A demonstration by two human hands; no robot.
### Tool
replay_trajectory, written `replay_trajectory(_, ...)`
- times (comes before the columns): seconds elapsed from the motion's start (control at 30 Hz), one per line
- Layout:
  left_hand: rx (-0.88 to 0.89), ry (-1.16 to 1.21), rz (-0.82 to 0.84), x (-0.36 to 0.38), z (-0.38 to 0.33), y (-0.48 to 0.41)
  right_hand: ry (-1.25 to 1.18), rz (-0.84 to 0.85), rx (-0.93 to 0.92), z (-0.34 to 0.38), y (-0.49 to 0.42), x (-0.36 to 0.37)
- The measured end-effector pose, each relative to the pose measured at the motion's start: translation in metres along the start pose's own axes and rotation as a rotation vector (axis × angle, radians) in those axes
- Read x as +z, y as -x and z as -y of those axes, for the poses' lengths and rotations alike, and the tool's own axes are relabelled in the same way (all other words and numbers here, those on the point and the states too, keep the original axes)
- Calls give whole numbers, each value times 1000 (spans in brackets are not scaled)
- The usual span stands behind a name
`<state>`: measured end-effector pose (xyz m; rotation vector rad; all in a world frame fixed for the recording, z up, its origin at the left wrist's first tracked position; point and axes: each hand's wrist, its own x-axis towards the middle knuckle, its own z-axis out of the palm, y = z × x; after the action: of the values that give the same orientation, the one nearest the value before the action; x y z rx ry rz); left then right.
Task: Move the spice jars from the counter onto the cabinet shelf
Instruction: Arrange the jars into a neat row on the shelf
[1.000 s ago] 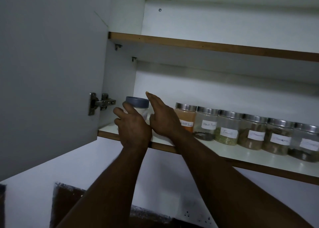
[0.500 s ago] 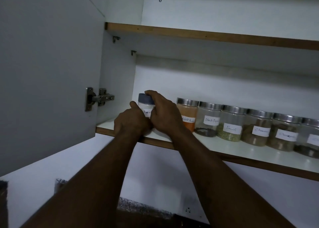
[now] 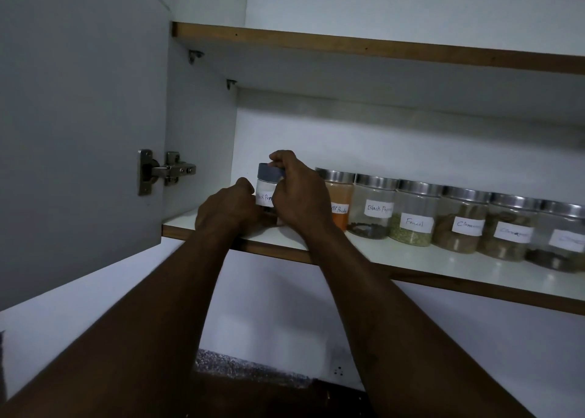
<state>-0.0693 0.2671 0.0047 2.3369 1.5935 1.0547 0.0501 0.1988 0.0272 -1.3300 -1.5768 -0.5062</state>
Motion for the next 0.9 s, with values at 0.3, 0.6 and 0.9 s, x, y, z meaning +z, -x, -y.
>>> replay_trajectory(0.3,87,-34,-42,4,-3,3,35,-57,17,-3,0,-3)
replay_trajectory(0.6,111,40,-1,-5,-11,15,48,-135,34,-7,1,-3)
replay_trajectory(0.9,136,26,-46,0,-7,10,55,-147,20,-7,0,-2)
